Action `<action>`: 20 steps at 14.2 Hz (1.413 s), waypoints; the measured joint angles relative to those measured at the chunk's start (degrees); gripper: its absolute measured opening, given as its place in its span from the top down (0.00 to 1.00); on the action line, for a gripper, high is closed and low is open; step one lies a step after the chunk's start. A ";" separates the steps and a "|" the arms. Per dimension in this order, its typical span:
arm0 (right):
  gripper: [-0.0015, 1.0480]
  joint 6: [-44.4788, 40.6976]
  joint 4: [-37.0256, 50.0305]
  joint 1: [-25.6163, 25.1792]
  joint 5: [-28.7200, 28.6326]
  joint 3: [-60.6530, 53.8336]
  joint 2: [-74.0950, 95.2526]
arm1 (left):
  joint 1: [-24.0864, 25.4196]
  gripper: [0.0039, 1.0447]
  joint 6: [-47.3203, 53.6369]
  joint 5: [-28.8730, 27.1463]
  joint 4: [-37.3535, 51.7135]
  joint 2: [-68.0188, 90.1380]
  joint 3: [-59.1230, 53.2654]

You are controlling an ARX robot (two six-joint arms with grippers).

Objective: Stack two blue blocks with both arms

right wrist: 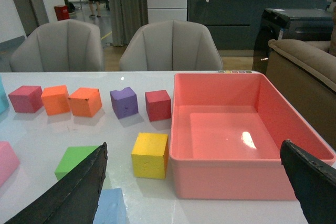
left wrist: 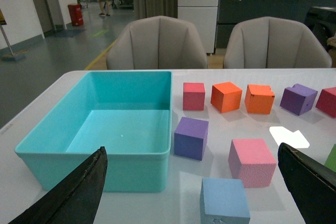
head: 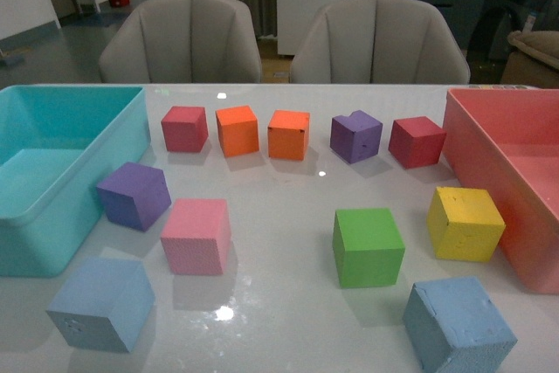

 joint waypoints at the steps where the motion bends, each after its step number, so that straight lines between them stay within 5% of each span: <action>1: 0.06 0.02 0.00 0.00 0.00 0.00 0.00 | 0.00 0.06 0.00 0.00 0.02 0.00 0.00; 16: 0.06 0.02 0.00 0.00 0.00 0.00 0.00 | 0.00 0.06 -0.02 0.00 0.00 0.00 0.00; 17: 0.06 0.17 -0.11 2.08 5.51 0.35 2.12 | 0.00 0.06 0.00 0.00 0.00 0.00 -0.02; 20: 0.06 0.17 19.32 2.34 8.96 10.01 27.91 | 0.00 0.06 0.00 0.02 0.00 -0.02 0.00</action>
